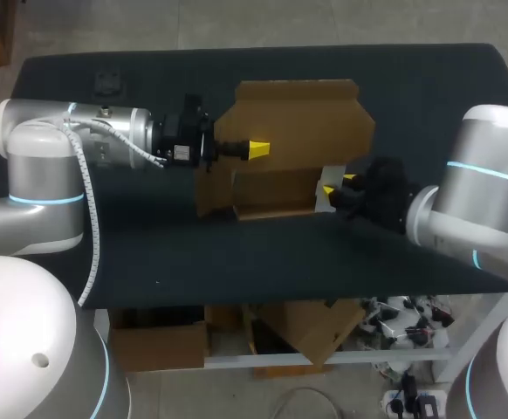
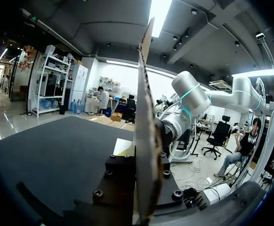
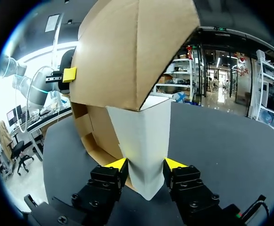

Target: Assemble the packaging by folding the flat box into shape, placing the metal phone stand inside, and closing the box properly

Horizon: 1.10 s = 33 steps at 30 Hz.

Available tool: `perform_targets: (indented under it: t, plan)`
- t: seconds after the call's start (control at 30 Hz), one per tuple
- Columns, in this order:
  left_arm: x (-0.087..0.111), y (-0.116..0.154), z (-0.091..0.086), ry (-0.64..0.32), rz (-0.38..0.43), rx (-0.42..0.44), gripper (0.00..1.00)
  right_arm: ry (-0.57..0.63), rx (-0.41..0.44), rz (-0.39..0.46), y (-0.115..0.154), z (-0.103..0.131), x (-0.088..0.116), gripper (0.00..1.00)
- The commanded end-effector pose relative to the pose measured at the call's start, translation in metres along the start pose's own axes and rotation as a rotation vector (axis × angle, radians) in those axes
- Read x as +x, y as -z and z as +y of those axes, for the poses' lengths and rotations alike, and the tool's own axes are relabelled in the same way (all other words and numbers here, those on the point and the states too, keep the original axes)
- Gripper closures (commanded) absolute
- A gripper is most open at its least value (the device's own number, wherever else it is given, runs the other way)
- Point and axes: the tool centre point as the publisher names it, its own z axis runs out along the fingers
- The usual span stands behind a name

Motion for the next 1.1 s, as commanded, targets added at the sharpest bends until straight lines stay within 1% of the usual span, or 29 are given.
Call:
perform_targets:
  t: [0.03, 0.4, 1.1]
  plan:
    - [0.000, -0.003, 0.006, 0.000, 0.002, -0.001, 1.00, -0.012, -0.035, -0.117, -0.007, -0.002, 0.002, 0.50]
    - [0.000, -0.003, 0.006, 0.000, 0.002, -0.001, 1.00, -0.045, -0.066, -0.152, -0.008, 0.000, -0.001, 0.52]
    - [0.000, -0.003, 0.006, 0.000, 0.002, -0.001, 1.00, -0.067, -0.062, -0.183, -0.017, 0.006, -0.006, 0.54]
